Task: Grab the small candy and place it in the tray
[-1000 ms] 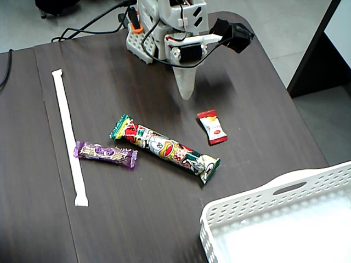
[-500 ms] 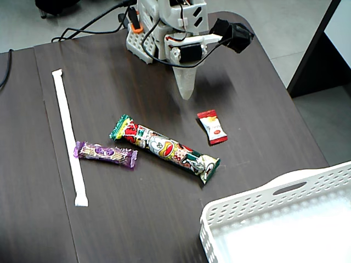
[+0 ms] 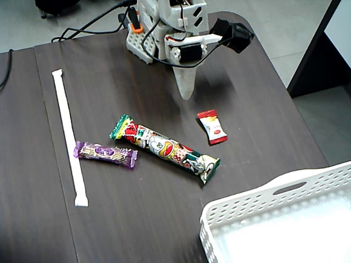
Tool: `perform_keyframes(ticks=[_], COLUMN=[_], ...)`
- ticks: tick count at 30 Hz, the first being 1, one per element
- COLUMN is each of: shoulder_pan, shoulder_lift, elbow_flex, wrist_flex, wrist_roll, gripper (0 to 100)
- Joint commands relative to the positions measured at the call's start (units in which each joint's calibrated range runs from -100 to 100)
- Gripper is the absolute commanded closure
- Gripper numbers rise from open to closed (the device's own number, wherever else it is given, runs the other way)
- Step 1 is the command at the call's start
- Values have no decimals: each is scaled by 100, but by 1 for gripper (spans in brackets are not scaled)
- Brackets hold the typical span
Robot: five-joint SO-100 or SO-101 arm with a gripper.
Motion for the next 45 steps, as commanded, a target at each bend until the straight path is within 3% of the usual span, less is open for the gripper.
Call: perform_keyframes(ticks=[1,21,29,34,39,45], shoulder_pan=[15,-30,-81,-8,59,73], shoulder_lift=[-25,-25,0,42,796,2930], elbow_flex=[-37,-28,-566,-1251,-1443,-2594], wrist_flex=[-35,-35,-968,-891,-994,-994], wrist_roll=[10,-32,-69,-1129,-1260,-1942], gripper=[99,99,98,98,99,98])
